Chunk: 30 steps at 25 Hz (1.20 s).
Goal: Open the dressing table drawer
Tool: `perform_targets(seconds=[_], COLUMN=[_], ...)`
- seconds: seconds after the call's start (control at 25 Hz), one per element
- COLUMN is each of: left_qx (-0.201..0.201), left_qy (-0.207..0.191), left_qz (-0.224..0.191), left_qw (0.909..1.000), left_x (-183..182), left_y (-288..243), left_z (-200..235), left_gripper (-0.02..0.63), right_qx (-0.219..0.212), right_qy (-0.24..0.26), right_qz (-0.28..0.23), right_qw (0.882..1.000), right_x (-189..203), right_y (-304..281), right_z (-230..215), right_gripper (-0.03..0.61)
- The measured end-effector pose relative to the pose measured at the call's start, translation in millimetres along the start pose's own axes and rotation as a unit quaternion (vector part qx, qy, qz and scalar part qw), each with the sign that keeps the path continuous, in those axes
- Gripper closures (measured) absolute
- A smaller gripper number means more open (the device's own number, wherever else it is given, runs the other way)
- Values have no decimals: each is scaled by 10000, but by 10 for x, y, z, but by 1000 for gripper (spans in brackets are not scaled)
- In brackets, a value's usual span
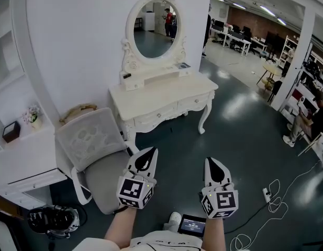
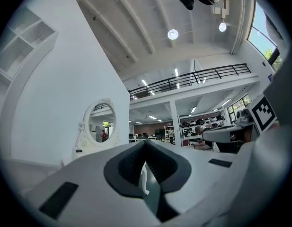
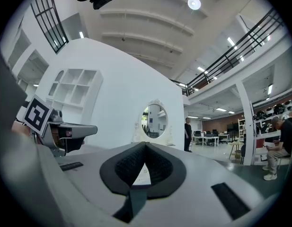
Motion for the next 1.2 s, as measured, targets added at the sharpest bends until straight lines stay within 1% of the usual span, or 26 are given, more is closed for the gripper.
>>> perform_targets(seconds=[0.32, 0.6, 0.92, 1.2], left_qx=[-154, -285, -290, -311], left_qy=[37, 30, 11, 27], left_qz=[-30, -74, 41, -10], left_qw=[9999, 9996, 9996, 9995], left_x=[-11, 10, 112, 156], left_y=[-779, -1412, -1922, -2278], left_z=[127, 86, 156, 398], left_gripper=[606, 606, 606, 606], right_qx=[-308, -671, -648, -598], right_qy=[139, 198, 93, 50], right_qz=[10, 56, 51, 39], right_qw=[9994, 9975, 9978, 9982], right_x=[8, 63, 160, 236], right_y=[-656, -1064, -1441, -1844], right_z=[-451, -898, -1262, -1428], right_gripper=[565, 565, 565, 565])
Point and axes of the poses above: the fingertips, and each gripper's own axes: y backward along the fingers, z to its left, x out of its underside, the point moved 1 cm from there along y, backward along the fingers, and after that the axes turned 7 degrees about x, right-handed, at the moved point
